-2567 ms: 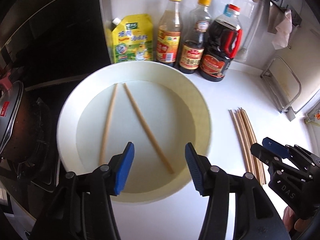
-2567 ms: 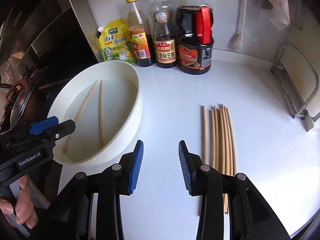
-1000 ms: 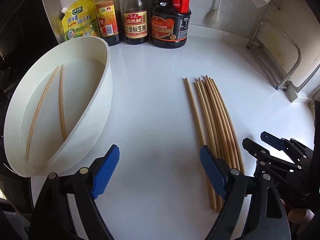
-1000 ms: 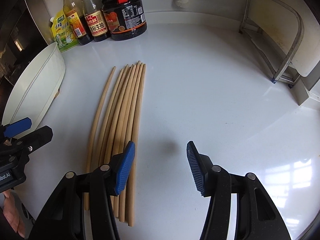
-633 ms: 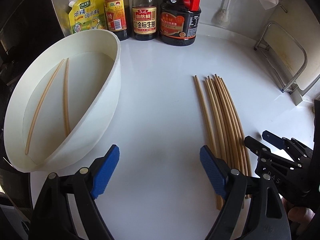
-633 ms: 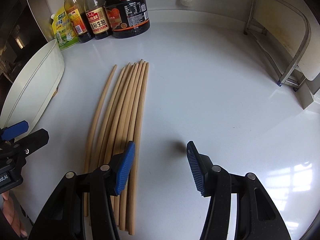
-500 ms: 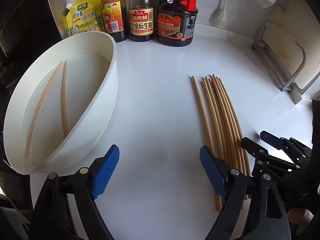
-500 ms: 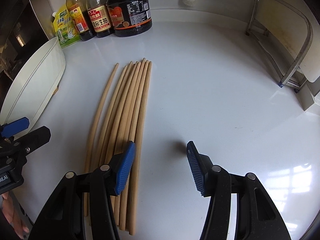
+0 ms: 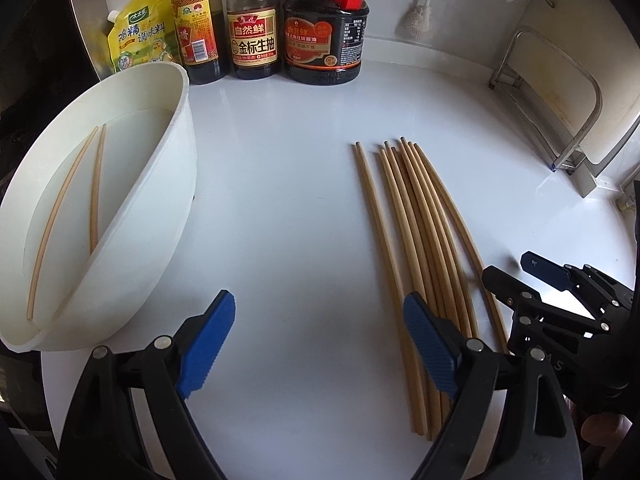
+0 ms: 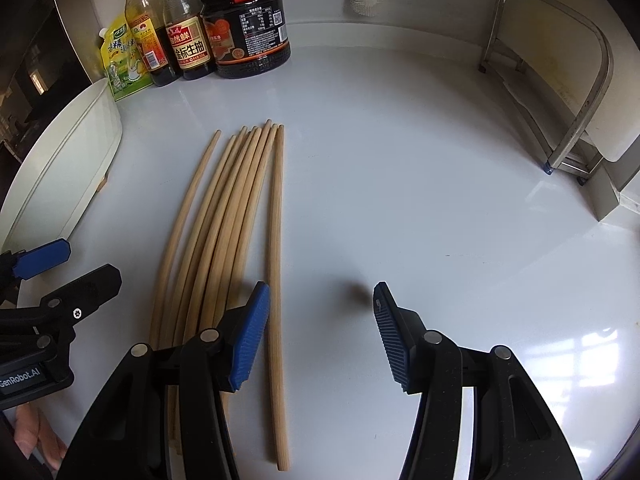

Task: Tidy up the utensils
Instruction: 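Close the left gripper on a chopstick while the right gripper grasps another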

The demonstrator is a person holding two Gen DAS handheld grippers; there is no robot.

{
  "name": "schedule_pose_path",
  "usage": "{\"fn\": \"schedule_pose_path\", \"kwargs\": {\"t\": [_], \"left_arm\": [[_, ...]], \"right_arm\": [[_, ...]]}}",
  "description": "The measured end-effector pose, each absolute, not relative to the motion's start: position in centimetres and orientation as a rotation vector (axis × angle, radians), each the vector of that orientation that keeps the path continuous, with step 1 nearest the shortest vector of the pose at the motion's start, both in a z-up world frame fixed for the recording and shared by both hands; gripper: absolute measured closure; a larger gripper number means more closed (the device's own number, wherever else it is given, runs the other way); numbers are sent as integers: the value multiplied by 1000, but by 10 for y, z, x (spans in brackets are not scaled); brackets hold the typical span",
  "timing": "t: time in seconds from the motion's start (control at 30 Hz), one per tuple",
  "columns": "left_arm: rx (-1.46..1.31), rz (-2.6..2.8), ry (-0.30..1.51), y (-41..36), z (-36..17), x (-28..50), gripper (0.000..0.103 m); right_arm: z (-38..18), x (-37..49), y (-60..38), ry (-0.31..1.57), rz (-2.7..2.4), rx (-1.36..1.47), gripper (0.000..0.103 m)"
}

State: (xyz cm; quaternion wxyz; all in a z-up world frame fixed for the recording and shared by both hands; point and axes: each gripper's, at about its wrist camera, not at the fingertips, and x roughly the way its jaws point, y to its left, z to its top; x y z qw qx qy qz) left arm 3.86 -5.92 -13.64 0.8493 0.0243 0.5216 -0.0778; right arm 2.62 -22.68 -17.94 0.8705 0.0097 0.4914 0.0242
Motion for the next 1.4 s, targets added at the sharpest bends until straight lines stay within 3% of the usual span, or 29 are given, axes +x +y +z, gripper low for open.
{"fn": "schedule_pose_path", "kwargs": {"t": [1.27,1.33,1.4], "left_arm": [[81,-51,1121,-77,-167,62,14],[75,-65,1117,-78,-165,62,24],[87,-85,1106,-82,-163,61,38]], "right_arm": [[-184,28,-232,957,60,-63,52],[-184,29,-230,957,81,-67,61],[-182,31,-224,960,101,-92,79]]}}
